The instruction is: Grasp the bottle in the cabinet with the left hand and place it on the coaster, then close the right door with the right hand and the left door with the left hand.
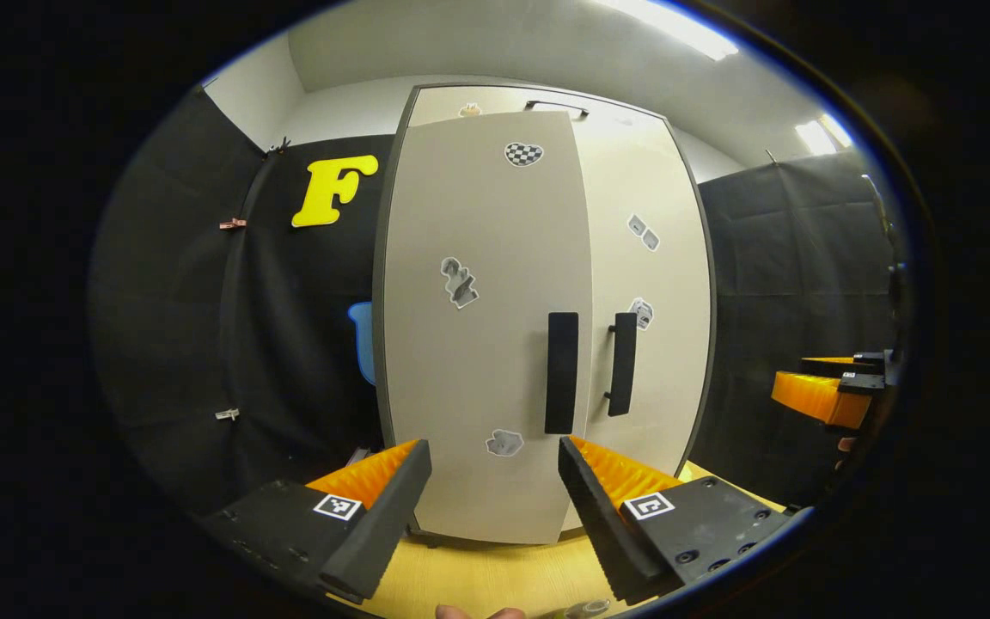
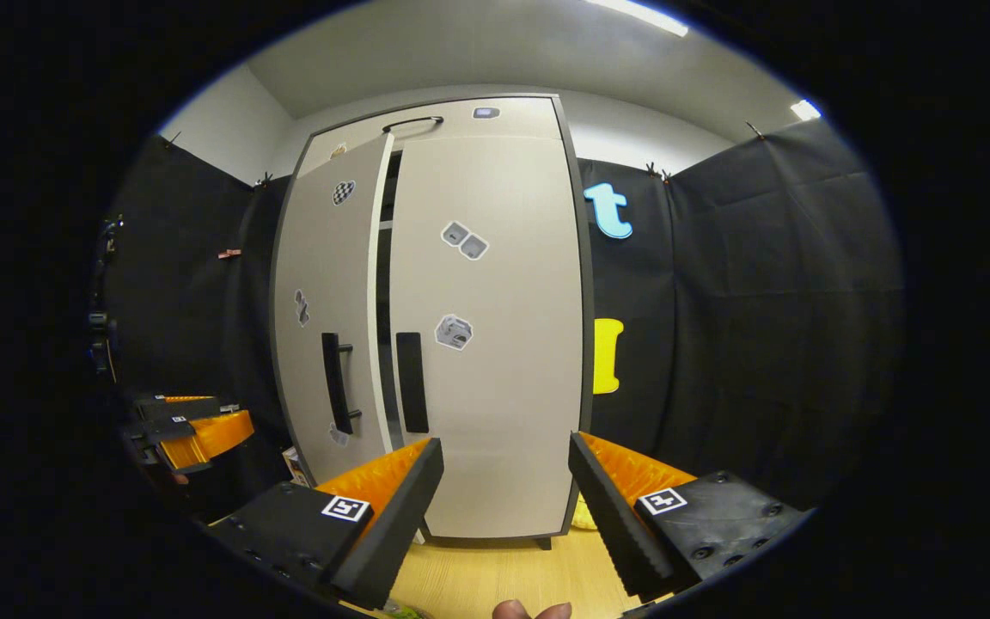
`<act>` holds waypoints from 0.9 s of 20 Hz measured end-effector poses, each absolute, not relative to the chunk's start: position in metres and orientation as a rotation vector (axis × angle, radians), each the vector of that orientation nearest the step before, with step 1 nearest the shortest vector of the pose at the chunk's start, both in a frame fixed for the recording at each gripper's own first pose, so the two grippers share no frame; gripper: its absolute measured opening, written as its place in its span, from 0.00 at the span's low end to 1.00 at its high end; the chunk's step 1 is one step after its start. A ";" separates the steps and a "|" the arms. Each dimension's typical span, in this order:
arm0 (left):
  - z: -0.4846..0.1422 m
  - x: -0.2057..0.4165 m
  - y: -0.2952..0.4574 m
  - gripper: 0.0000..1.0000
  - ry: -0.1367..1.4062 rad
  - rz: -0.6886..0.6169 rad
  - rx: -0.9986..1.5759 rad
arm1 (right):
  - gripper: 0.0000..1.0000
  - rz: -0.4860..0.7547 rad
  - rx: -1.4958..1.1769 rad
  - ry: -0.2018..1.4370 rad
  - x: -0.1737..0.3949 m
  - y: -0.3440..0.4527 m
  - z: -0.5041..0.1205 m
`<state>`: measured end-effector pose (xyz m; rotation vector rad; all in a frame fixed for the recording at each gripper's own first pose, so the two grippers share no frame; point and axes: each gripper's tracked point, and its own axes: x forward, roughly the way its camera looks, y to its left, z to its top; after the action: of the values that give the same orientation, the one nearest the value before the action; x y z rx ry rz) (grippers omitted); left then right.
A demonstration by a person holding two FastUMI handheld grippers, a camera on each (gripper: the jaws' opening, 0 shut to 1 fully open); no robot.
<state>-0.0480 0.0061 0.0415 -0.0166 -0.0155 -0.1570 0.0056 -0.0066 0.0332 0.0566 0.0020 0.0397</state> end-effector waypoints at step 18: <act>0.039 -0.063 0.023 0.95 -0.002 -0.117 -0.037 | 0.97 0.055 0.048 -0.007 -0.004 0.008 0.033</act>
<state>-0.0631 0.0227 0.0394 -0.0368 -0.0018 -0.1169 -0.0042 0.0084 0.0327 0.0482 -0.0074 0.0552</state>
